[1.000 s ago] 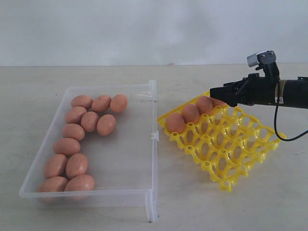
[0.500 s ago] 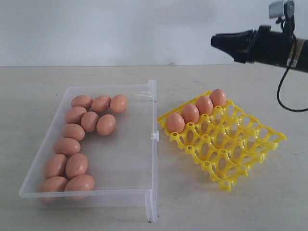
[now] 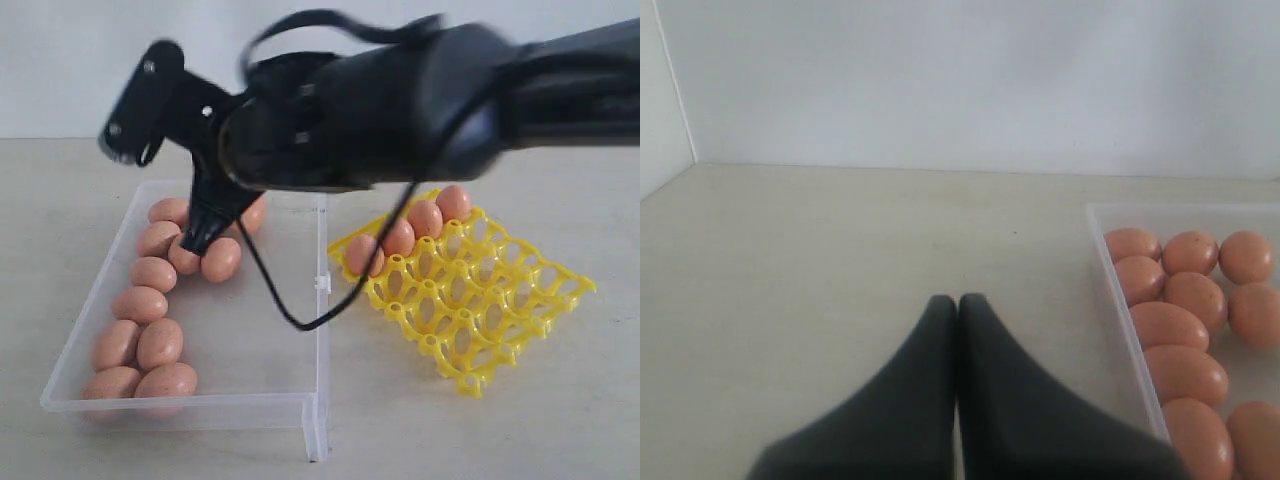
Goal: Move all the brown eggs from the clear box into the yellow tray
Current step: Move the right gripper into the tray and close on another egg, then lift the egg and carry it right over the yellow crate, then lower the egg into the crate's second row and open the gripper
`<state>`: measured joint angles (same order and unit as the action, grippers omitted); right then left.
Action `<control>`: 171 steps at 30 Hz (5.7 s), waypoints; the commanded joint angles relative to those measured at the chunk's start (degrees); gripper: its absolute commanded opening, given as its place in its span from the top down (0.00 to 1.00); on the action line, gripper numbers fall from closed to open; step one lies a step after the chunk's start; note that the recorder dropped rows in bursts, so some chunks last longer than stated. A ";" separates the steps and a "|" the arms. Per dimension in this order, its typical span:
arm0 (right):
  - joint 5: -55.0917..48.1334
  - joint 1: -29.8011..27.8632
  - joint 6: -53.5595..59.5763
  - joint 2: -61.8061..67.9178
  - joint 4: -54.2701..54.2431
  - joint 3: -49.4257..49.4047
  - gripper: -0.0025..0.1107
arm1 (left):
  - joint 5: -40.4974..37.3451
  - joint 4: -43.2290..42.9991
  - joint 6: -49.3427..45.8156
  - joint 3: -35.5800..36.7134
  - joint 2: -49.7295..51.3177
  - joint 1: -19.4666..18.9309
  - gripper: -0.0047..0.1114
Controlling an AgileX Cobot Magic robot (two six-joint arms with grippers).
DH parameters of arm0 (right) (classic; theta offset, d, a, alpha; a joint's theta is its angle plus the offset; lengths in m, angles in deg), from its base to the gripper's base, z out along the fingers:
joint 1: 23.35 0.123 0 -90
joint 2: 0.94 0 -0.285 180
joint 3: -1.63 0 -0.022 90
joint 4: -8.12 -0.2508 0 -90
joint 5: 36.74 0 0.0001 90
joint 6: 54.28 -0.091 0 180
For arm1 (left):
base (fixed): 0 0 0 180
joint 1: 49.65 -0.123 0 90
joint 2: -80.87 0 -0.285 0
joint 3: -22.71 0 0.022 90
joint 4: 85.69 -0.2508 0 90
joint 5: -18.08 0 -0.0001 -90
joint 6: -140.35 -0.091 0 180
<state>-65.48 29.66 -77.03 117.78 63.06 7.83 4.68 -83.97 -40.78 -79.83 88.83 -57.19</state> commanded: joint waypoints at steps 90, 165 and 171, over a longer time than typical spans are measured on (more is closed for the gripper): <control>-34.66 -3.27 23.70 34.00 -58.18 45.25 0.97 | 0.08 0.31 -0.03 -0.24 -0.17 0.29 1.00; 82.95 -47.12 -44.15 5.11 36.27 -27.35 0.98 | 0.08 0.31 -0.03 -0.24 -0.17 0.19 1.00; 81.70 -47.12 -44.38 5.11 39.54 -27.35 0.98 | 0.08 0.31 -0.03 -0.24 -0.17 0.19 1.00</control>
<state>16.73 -17.45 -121.84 123.07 101.81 -19.71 4.68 -83.97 -40.78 -79.83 88.83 -57.19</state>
